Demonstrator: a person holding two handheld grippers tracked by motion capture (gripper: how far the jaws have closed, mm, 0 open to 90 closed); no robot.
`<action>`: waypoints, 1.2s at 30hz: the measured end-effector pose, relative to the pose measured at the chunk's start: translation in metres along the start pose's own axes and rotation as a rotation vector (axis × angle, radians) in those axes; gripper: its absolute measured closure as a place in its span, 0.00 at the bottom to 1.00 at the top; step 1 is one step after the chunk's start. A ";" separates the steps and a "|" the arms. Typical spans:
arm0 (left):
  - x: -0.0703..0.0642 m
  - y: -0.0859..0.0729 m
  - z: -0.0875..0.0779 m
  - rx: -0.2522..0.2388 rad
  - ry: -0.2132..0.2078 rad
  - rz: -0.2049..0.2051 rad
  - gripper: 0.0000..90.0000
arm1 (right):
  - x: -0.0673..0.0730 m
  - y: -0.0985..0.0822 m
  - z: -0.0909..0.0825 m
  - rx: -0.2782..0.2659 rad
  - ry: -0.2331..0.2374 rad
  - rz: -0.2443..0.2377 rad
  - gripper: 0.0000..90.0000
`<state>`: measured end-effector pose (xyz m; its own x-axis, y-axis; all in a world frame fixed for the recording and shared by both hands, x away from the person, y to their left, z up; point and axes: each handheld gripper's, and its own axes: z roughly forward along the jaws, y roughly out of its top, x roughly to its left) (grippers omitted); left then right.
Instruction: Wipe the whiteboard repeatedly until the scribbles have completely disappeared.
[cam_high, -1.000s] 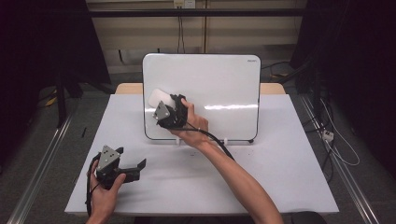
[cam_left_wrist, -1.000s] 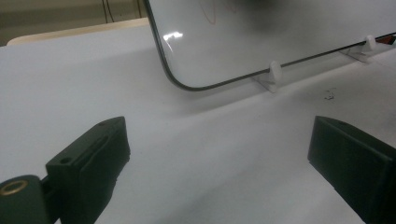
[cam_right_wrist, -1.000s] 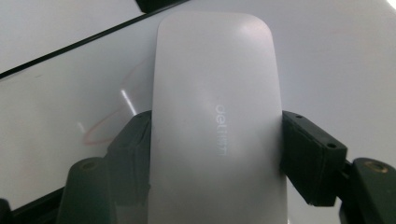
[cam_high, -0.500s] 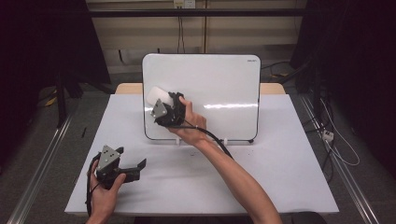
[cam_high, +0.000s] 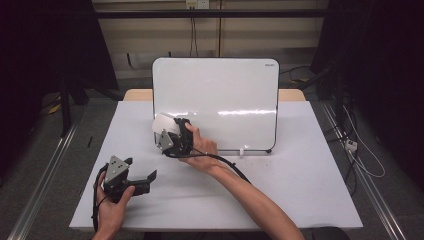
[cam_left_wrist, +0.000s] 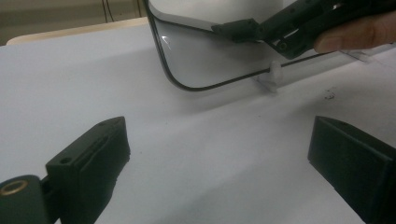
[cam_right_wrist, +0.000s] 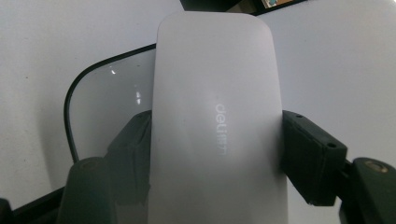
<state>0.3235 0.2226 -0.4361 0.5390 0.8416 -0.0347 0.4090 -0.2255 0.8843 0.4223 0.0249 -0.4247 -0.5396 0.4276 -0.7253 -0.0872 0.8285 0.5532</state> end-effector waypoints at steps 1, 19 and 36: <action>0.000 0.000 0.000 0.000 -0.001 0.000 0.06 | 0.000 0.000 0.000 -0.001 0.001 0.001 0.35; 0.001 0.000 -0.002 -0.005 0.001 -0.001 0.06 | -0.057 -0.004 0.001 0.020 -0.083 0.128 0.35; 0.000 0.000 -0.001 0.000 0.001 0.009 0.06 | 0.004 -0.006 -0.004 0.018 -0.002 -0.047 0.35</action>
<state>0.3230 0.2232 -0.4355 0.5424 0.8397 -0.0262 0.4037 -0.2331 0.8847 0.4168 0.0204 -0.4294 -0.5332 0.3885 -0.7515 -0.0979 0.8540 0.5110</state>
